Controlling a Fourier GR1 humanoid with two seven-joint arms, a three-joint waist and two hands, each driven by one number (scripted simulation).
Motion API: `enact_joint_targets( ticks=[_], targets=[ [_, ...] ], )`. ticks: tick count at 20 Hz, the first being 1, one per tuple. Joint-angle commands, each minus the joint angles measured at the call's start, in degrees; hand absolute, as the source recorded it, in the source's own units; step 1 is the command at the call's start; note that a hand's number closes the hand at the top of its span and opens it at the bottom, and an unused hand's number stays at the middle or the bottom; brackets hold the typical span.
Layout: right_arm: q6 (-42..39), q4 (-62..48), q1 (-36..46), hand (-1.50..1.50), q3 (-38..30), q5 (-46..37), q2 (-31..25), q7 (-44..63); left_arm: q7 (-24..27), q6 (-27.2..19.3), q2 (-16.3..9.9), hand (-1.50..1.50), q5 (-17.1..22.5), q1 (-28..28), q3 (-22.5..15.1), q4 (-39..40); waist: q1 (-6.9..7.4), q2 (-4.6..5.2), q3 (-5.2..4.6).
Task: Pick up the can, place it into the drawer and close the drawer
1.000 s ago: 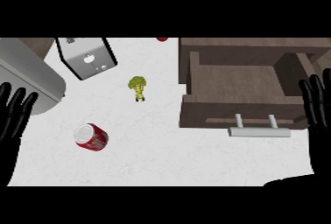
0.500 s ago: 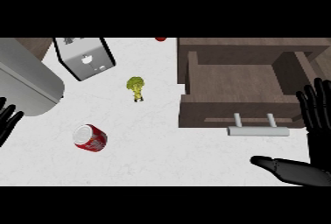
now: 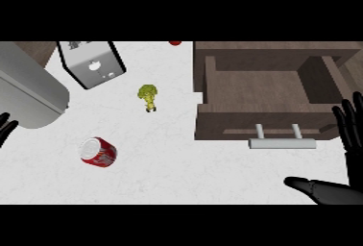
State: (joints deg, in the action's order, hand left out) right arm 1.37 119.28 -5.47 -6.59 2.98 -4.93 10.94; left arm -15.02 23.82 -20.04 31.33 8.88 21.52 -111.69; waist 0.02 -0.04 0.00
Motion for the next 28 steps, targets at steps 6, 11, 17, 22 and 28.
enact_joint_targets(
  ticks=[6, 11, 17, 22, 28],
  targets=[
    [-3.38, 1.06, -4.62, -1.50, -1.79, 1.73, -0.24, -3.68, 3.47, 0.81, 5.95, -1.50, -11.02, -2.71, -5.05, 6.75, -0.37, 0.03, 0.00],
    [-1.04, 1.98, -2.57, -1.50, 0.20, -1.15, 1.35, -2.04, 13.61, -0.85, 12.24, -1.50, -23.94, -0.56, -10.42, 12.69, -0.25, 0.05, -0.02],
    [-2.56, 5.40, -1.47, -1.50, -4.70, 3.45, -1.30, 3.09, 21.83, -0.60, 12.69, -1.50, -28.89, 0.55, -10.05, 19.93, -0.10, 0.05, -0.03],
    [-2.97, 5.11, -1.20, -1.50, -4.45, 2.11, -0.73, 3.09, 21.31, -1.74, 11.10, -1.50, -28.33, -1.86, -7.63, 22.96, -0.01, 0.02, -0.01],
    [-5.73, 12.27, -8.62, -1.50, -6.79, 6.13, 0.04, 2.94, 33.52, -2.95, 10.66, -1.50, -32.32, -5.34, -6.09, 40.03, -0.48, 0.02, -0.03]
  ],
)
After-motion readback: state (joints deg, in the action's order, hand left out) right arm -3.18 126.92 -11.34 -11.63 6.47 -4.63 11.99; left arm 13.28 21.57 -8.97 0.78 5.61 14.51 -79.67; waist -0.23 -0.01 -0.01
